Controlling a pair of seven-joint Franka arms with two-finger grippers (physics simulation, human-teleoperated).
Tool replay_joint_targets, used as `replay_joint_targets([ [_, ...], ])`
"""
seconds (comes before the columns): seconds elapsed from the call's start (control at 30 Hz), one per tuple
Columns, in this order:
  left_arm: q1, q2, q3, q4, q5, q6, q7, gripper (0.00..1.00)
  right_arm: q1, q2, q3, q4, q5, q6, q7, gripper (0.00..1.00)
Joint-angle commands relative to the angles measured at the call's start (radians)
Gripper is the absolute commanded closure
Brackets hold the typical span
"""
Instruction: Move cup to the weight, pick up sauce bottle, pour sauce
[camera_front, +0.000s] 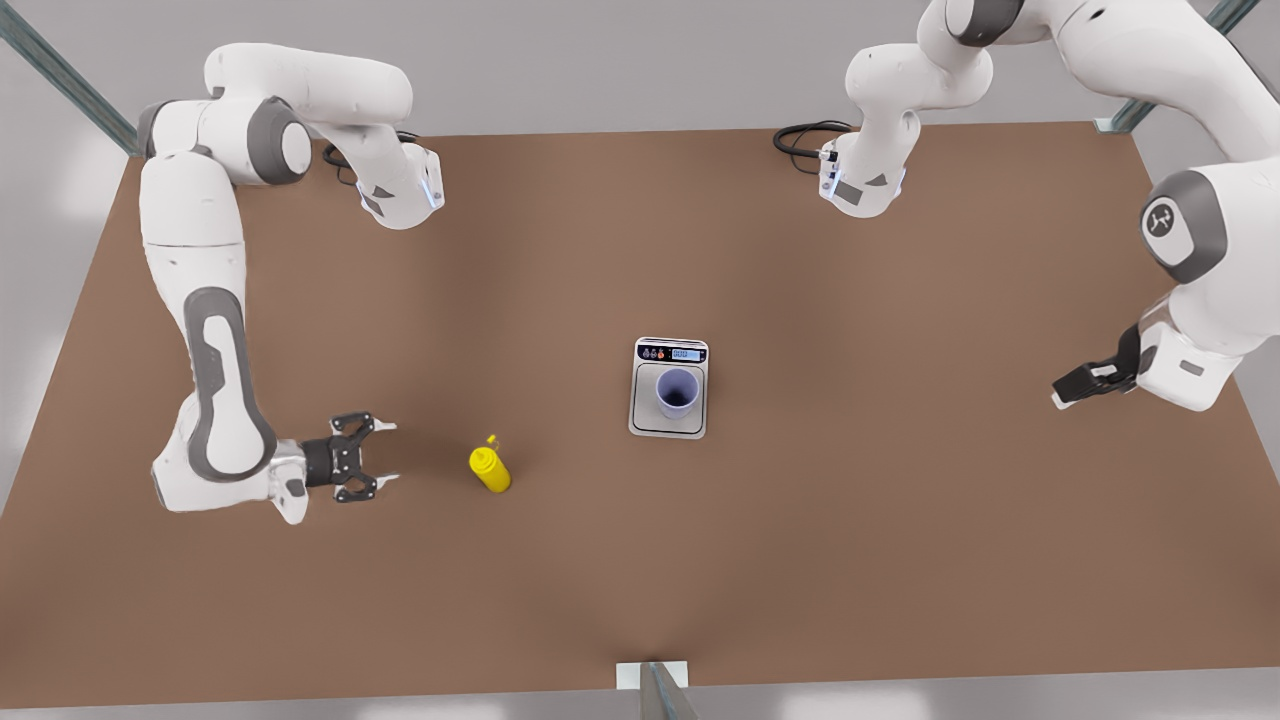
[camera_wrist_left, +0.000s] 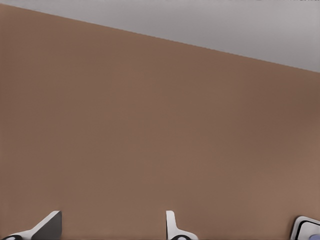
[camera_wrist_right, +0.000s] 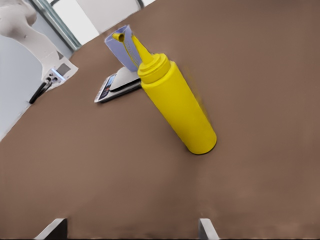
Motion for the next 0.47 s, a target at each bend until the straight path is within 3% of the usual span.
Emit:
replay_joint_targets([
  [0.0, -0.001, -0.001, 0.001, -0.001, 0.0, 0.0, 0.0, 0.0, 0.006, -0.02, -0.001, 0.03, -0.061, 0.0, 0.111, 0.0],
  [0.03, 0.001, -0.001, 0.001, -0.001, 0.0, 0.0, 0.0, 0.0, 0.012, -0.1, 0.001, 0.056, -0.218, -0.002, 0.456, 0.0],
  [0.13, -0.001, -0.001, 0.001, -0.001, 0.0, 0.0, 0.0, 0.0, 0.057, -0.254, 0.001, 0.11, -0.531, -0.006, 1.006, 0.0],
  [0.2, -0.001, -0.001, 0.001, -0.001, 0.0, 0.0, 0.0, 0.0, 0.067, -0.392, -0.019, 0.088, -0.573, -0.074, 1.329, 0.0],
  [0.37, 0.001, -0.001, 0.001, 0.0, 0.0, 0.0, 0.0, 0.0, 0.09, -0.582, -0.054, 0.002, -0.574, -0.074, 1.442, 0.0],
  [0.43, -0.001, -0.001, 0.001, 0.0, 0.003, 0.0, 0.0, 0.0, 0.089, -0.588, -0.054, -0.004, -0.573, -0.074, 1.442, 0.0],
])
